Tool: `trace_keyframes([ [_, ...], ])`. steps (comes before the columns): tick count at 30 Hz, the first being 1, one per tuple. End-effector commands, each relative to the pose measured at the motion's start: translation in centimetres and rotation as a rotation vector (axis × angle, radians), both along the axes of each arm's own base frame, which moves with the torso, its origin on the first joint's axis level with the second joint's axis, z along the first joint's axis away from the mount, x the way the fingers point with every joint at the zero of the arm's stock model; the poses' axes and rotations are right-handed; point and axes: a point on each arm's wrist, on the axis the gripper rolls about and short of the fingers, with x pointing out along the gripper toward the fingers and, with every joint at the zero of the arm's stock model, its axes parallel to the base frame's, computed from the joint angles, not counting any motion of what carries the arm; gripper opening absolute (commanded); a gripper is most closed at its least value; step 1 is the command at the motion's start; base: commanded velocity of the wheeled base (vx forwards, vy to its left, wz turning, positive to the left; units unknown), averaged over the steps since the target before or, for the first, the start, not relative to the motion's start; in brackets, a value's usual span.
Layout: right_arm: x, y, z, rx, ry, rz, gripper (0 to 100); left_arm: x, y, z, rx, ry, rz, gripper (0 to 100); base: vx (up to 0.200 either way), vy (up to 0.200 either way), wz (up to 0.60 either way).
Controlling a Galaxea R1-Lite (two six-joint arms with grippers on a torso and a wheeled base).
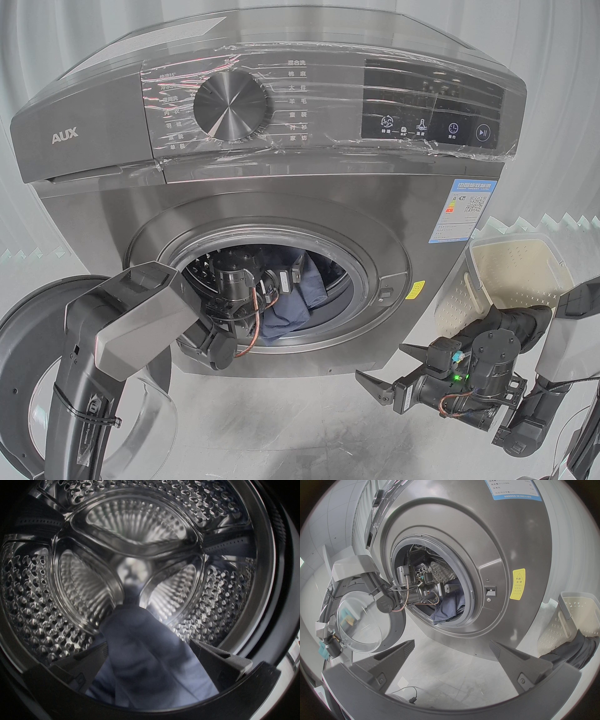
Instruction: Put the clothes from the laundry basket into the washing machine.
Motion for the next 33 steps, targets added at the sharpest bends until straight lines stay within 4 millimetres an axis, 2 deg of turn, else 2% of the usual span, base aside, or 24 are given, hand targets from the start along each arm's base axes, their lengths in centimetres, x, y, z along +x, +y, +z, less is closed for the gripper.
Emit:
trace_keyframes([
  [1, 0.0, 0.0, 0.0, -0.001, 0.001, 0.001, 100, -3.1, -0.4, 0.3, 0.046, 0.085, -0.062, 100, 0.0, 0.0, 0.0],
  [6, -0.1, 0.0, 0.0, -0.001, 0.001, 0.002, 100, -4.6, -0.9, -1.6, 0.087, 0.152, -0.107, 100, 0.0, 0.0, 0.0],
  [10, 0.0, 0.0, -0.1, -0.002, 0.002, 0.001, 100, -4.6, -1.1, -2.6, 0.097, 0.171, -0.111, 100, 0.0, 0.0, 0.0],
  [11, 0.0, 0.0, 0.0, -0.001, 0.001, 0.001, 100, -4.2, -1.2, -4.0, 0.108, 0.188, -0.11, 100, 0.0, 0.0, 0.0],
  [13, 0.0, 0.0, 0.0, 0.0, 0.0, 0.001, 100, -3.6, -1.2, -4.4, 0.105, 0.185, -0.104, 100, 0.0, 0.0, 0.0],
  [14, 0.0, 0.0, 0.0, 0.0, 0.0, 0.001, 100, -3.4, -1.2, -4.8, 0.106, 0.187, -0.101, 0, 0.0, 0.0, 0.0],
  [21, 0.0, 0.0, 0.0, -0.001, 0.001, 0.001, 100, -2.8, -0.9, -5.2, 0.111, 0.186, -0.091, 0, 0.0, 0.0, 0.0],
  [28, 0.0, 0.1, 0.0, 0.0, 0.0, 0.002, 100, -1.5, -1.4, -3.3, 0.057, 0.111, -0.085, 0, 0.0, 0.0, 0.0],
  [33, 0.0, 0.0, 0.0, 0.001, -0.001, 0.001, 100, 0.2, -1.0, -1.8, 0.012, 0.046, -0.047, 0, 0.0, 0.0, 0.0],
])
